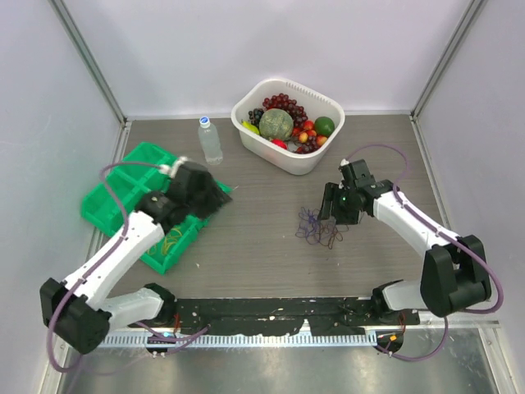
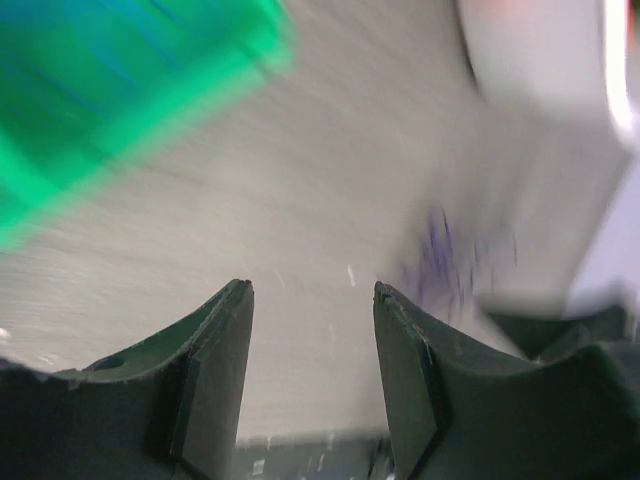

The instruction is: Untangle the cables

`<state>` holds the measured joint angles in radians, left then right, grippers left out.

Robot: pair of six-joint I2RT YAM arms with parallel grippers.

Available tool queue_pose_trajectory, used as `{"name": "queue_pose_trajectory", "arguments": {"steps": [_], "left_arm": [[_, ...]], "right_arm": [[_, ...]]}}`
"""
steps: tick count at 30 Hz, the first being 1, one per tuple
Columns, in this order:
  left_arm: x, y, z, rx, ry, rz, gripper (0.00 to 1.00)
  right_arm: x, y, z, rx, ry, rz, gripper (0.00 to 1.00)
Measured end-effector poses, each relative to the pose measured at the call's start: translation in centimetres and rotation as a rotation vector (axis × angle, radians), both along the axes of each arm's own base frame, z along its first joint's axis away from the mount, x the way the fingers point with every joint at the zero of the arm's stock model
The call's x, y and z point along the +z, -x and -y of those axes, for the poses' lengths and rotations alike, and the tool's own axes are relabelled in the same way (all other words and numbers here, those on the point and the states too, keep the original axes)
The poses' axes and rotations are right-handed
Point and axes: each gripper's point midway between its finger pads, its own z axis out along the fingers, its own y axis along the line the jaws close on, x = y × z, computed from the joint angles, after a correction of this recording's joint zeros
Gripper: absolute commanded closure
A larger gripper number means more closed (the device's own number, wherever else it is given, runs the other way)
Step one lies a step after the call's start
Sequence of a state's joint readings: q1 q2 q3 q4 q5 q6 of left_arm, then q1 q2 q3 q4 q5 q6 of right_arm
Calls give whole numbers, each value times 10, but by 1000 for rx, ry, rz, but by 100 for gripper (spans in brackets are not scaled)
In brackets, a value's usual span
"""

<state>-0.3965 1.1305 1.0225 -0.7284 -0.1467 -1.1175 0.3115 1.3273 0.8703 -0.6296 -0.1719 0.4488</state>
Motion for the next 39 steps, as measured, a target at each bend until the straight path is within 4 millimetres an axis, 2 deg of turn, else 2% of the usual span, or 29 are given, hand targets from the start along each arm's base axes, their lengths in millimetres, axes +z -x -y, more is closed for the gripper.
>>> {"name": "queue_pose_trajectory", "arguments": {"steps": [3,6,10,13,15,20,22,25,28,31,35,39], "left_arm": [[6,51,90,-334,51,28,46],[6,112,147,-598,70,29,47],[-1,175,187,-826,68,18,48],[-11,192,198,-879,59,7,49],[-17,190,200,-869,45,11,47],[-23,174,196,-785,18,59,37],[-29,168,190,-732,21,60,36],[-47,164,176,-658,52,15,34],[-71,155,159,-587,69,-31,33],[-78,144,154,-564,68,-34,33],[-73,126,167,-648,27,-6,33],[-60,90,198,-800,-66,46,36]], "right_arm": [[-2,-12,2,-12,30,-2,37],[-12,-14,1,-8,40,-28,40],[-27,-11,-5,18,47,-59,43],[-35,-9,-18,67,51,-58,44],[-40,-5,-28,104,50,-53,44],[-46,8,-66,219,33,-34,46],[-42,18,-83,271,6,-28,46],[-29,32,-98,316,-53,-5,46],[-8,41,-95,305,-93,47,46],[12,41,-81,241,-84,106,46],[19,41,-56,122,-45,113,45],[9,46,-38,58,-7,76,45]]}}
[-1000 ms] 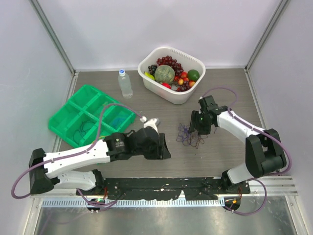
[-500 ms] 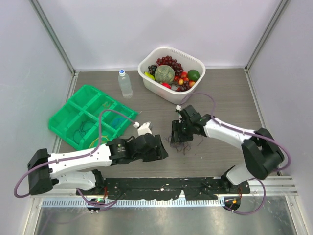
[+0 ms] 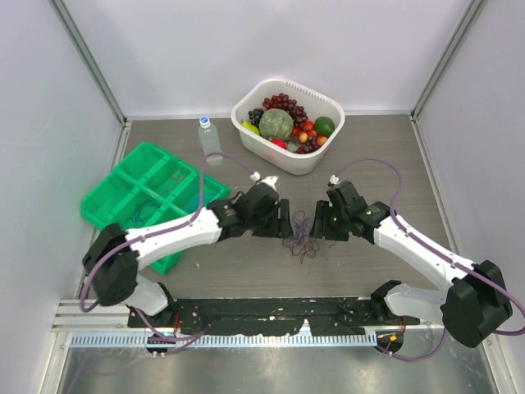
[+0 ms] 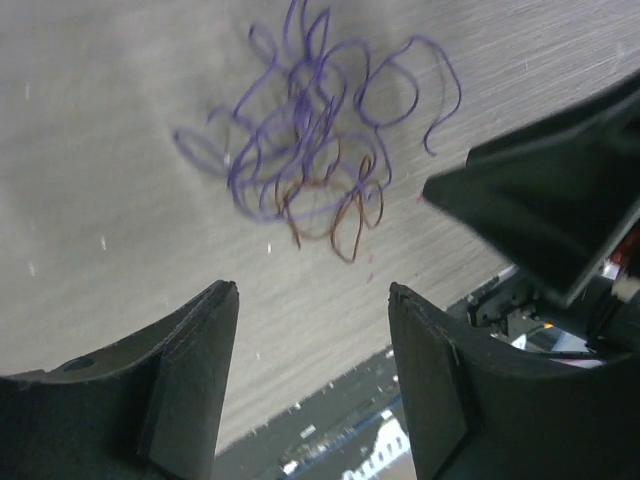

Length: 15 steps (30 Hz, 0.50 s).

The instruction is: Untangle the cables

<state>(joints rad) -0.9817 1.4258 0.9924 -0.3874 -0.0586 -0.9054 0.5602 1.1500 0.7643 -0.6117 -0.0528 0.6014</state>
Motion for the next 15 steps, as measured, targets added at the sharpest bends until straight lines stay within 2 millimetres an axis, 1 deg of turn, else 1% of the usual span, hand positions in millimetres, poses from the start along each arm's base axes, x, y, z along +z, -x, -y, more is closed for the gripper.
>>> {"name": "queue_pose_trajectory", "arguments": {"steps": [3,5,7,10,13,15], "left_arm": [[-1,-27,17,-103,-37,39,39],[-12,-37,21,-164,-76,53,41],[-27,-42,21,-220,-115,49,44],[-52,-41,21,-287,-180,31,44],[-68,-42,20,-325,-224,25,44],[-72,-43,20,-340,-238,32,46]], "right_arm": [[-4,2,6,-16,17,-17,45],[-4,2,7,-21,17,-18,45],[-4,1,7,-23,16,-19,45],[-6,2,6,-21,10,-28,45],[-9,1,3,-14,-1,-40,46],[-13,1,0,-8,-6,-54,46]]}}
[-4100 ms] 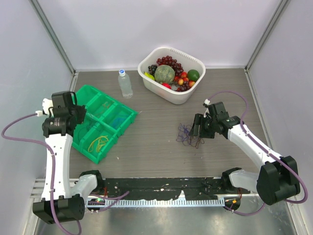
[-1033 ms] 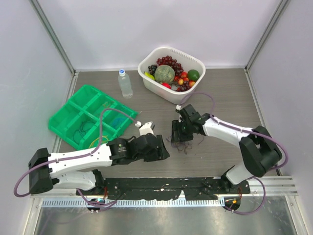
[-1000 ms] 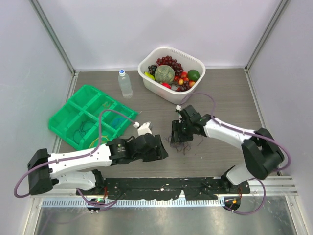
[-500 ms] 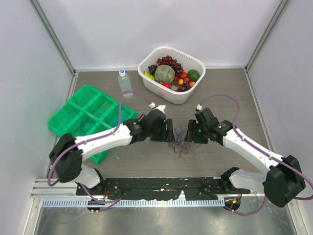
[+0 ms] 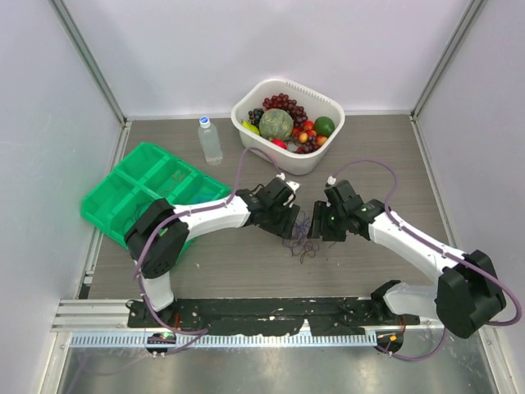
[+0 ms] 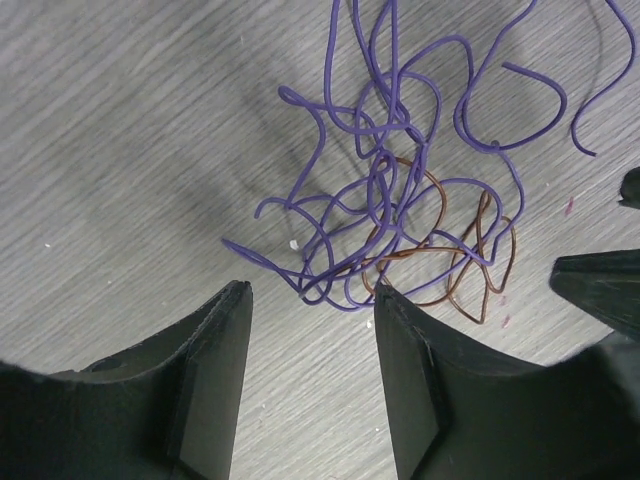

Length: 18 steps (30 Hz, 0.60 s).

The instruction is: Untangle the cables

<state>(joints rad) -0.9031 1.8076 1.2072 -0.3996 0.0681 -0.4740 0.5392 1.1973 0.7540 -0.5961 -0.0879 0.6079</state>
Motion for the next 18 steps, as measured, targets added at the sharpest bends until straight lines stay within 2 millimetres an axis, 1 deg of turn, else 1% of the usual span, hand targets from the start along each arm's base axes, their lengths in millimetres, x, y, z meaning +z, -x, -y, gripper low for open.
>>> {"name": "queue_pose_trajectory", "arguments": {"steps": [3,5,7,10,11,14,18], "left_arm": [[2,-3,2,-16,-1,19,49],[5,-8,7,-24,9,33,53],[8,-12,12,-29,17,44,61],[8,-15,16,-30,24,50,94],[7,-16,17,-30,23,49,100],[6,-18,19,-45,13,50,100],[16,-19,20,-42,9,44,100]], "right_arm": [[-8,-1,-5,9,-5,-27,46],[-12,-1,-7,14,-7,-42,46],[-15,-2,-9,18,-11,-50,46],[-19,-3,-12,23,-15,-60,46],[-20,-3,-12,26,-17,-64,46],[-22,-2,-15,32,-25,-73,43],[-19,-2,-21,49,-59,-73,36]]}}
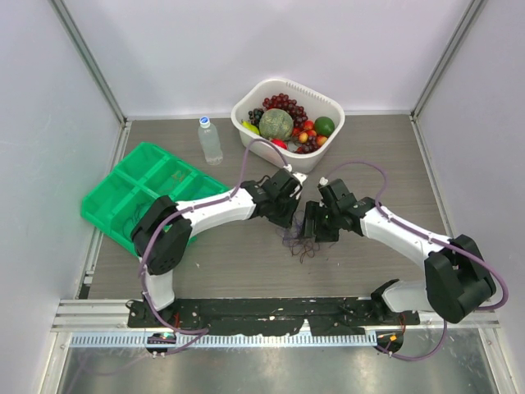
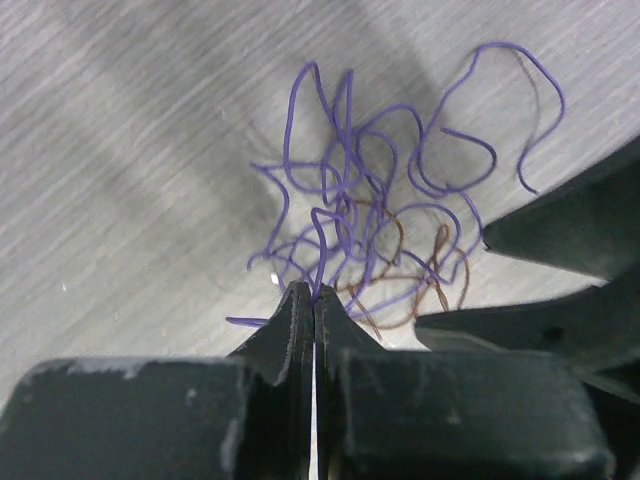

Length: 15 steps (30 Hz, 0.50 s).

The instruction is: Untangle the cables

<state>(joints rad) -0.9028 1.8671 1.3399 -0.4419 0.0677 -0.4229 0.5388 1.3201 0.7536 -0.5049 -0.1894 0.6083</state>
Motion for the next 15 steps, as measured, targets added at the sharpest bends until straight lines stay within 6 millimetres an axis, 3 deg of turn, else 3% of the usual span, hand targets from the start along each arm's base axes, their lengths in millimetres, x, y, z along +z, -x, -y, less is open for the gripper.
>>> {"name": "queue_pose_trajectory", "arguments": {"steps": [5,10,15], "left_arm": [[28,20,-3,41,47,-103,100],[63,50,2,81,159,-268,100],[96,72,-6,133,273,-327,100]], "right_arm": [[10,-4,-10,20,-60,30,31],[32,-10,-21,43,-137,102,30],[56,-12,-32,61,-237,172,30]]}}
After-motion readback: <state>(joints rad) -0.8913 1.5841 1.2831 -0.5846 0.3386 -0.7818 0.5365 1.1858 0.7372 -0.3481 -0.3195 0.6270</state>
